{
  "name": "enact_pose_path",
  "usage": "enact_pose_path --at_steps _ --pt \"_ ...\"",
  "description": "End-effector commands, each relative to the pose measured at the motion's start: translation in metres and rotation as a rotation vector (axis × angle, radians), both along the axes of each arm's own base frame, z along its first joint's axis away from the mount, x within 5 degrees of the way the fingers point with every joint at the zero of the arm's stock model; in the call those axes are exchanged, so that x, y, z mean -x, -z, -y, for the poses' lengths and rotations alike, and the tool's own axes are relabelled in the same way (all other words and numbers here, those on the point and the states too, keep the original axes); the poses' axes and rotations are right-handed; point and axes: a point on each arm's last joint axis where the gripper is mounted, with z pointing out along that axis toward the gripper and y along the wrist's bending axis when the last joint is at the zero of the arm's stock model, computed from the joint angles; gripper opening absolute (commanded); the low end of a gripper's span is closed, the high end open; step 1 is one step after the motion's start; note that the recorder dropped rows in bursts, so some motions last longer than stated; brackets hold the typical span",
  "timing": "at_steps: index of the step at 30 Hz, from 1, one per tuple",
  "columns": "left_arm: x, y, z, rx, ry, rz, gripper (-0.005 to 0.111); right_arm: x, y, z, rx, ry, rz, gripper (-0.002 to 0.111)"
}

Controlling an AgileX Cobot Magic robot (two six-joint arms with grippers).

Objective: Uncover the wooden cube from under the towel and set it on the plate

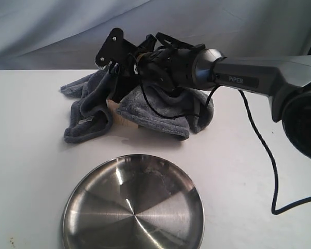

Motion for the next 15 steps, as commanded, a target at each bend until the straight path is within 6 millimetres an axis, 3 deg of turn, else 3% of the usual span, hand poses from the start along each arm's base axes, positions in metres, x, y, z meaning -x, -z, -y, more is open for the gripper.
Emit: enact_pose_path --at_steps 1,7,15 --pt "0.000 0.001 0.000 0.003 0.001 0.001 0.000 -0.005 -0.018 -0.004 -0.084 0.009 0.043 0.000" --pt "0.000 0.001 0.000 0.003 0.001 0.001 0.000 -0.021 -0.027 0.003 -0.187 0.080 0.021 0.000" --pt "0.000 0.001 0.000 0.003 0.001 0.001 0.000 -0.022 -0.023 0.004 -0.157 0.073 0.028 0.000"
